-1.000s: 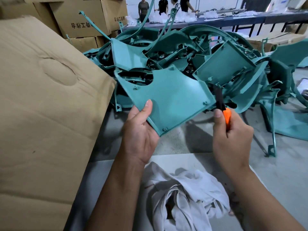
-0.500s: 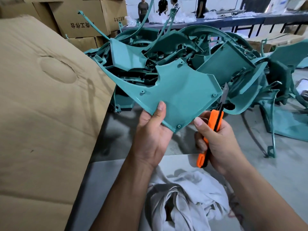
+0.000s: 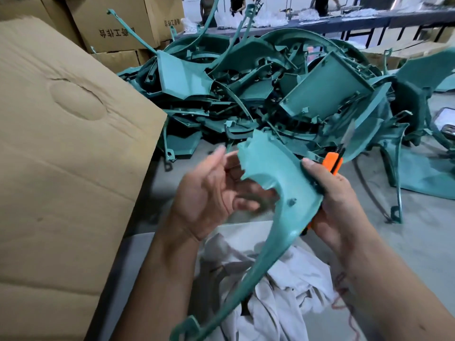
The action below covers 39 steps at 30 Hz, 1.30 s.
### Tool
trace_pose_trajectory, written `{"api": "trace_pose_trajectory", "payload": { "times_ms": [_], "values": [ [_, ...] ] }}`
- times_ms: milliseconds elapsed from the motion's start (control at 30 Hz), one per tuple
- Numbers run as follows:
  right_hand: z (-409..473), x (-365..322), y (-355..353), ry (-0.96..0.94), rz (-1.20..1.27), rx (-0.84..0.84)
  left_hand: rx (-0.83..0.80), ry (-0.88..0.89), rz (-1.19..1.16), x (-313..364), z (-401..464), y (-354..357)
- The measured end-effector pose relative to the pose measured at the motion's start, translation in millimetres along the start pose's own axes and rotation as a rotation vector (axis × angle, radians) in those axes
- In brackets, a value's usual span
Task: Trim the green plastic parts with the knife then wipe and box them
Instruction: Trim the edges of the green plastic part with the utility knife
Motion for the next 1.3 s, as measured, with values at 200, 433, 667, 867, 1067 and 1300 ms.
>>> {"api": "trace_pose_trajectory", "payload": {
  "times_ms": [200, 433, 667, 867, 1067, 1300],
  "values": [
    [0.0, 4.4, -0.7, -0.001, -0.099, 0.053, 0.085, -0.07, 0.338, -4.6, -3.9, -8.0],
    [1.9, 4.6, -5.1, -0.113, -0.208, 0.071, 0.443, 0.08, 0.183, 0.9, 1.4, -20.7],
    [-11.2, 12.3, 13.6, -0.456, -0.898, -0.143, 0.714, 0.17, -0.02, 6.4, -1.8, -28.9],
    [-10.6, 12.5, 13.4, -0.559, -1.124, -0.054, 0.711, 0.172, -0.102, 5.2, 0.1, -25.6],
    [-8.7, 14.2, 13.6, -0.666, -1.202, 0.029, 0.661, 0.164, -0.1, 0.9, 3.3, -19.4],
    [-10.0, 14.1, 15.3, -0.692, -1.266, -0.022, 0.7, 0.239, -0.038, 2.0, 1.0, -13.5]
  ]
}}
Point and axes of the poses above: each hand's wrist, its own z-axis towards the middle knuckle, its own y-axis out of the palm, x = y × z, the point moved 2 cm from there along z, towards the middle knuckle, and after that the axes turned 3 degrees about z, right-handed, at the moved point
